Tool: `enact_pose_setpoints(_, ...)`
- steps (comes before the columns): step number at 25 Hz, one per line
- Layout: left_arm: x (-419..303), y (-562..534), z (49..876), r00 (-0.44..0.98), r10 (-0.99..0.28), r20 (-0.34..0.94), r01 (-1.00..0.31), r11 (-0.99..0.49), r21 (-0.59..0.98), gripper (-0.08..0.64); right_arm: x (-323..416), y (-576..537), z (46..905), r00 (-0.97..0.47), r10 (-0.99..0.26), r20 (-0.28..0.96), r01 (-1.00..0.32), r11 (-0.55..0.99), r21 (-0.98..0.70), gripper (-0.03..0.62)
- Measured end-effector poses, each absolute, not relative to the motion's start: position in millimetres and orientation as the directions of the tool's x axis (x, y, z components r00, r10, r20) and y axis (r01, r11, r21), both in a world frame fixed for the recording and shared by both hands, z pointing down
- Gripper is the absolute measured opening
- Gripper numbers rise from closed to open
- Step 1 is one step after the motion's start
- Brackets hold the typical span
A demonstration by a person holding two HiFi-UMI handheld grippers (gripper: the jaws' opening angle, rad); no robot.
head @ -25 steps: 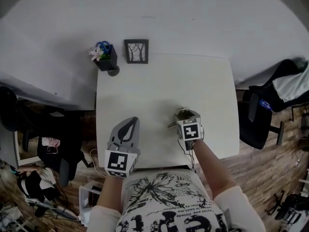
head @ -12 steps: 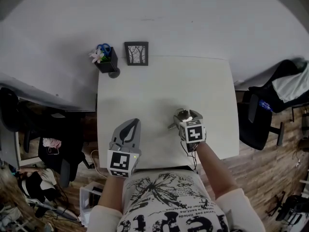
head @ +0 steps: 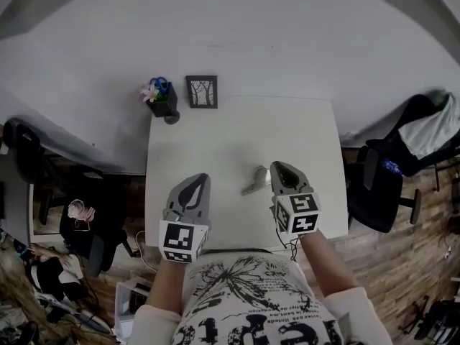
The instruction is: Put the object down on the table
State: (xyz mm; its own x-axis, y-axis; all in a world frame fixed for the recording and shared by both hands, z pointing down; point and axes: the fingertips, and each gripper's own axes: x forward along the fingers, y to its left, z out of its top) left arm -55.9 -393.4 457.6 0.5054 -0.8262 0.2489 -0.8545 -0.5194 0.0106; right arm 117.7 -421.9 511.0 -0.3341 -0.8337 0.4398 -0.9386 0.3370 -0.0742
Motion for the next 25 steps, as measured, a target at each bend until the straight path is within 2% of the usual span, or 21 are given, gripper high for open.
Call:
enact_pose_setpoints(1,-53,-391,449,0.506,-0.829,0.239,-0.855,-0.518,0.016,0.012,120,-420,499,-0.345,-0.843,0.413,-0.935,0.348,-0.071,-0.005)
enact_pose_setpoints(6,-42,-380,409,0.476,-0.863,0.173,-0.873,-0.486,-0.023,0.012,127,-405,443,-0.41,-0.868,0.278,-0.908,0.416,-0.04,-0.008)
enact_pose_setpoints(13,-40,-364,364,0.454,-0.887,0.089,-0.885,-0.46,-0.068,0.012,138,-384,382,-0.437,-0.896,0.077,-0.899,0.437,-0.01,-0.008)
enact_pose_setpoints(17,-38,-362,356,0.443,-0.894,0.074,-0.893,-0.447,-0.054,0.012,142,-376,369,-0.446,-0.895,0.03,-0.895,0.446,-0.003,-0.009)
enact_pose_setpoints(25,-28,-362,358,0.436,-0.896,0.081,-0.897,-0.44,-0.038,0.012,139,-366,368,-0.484,-0.875,0.031,-0.874,0.485,0.035,-0.009)
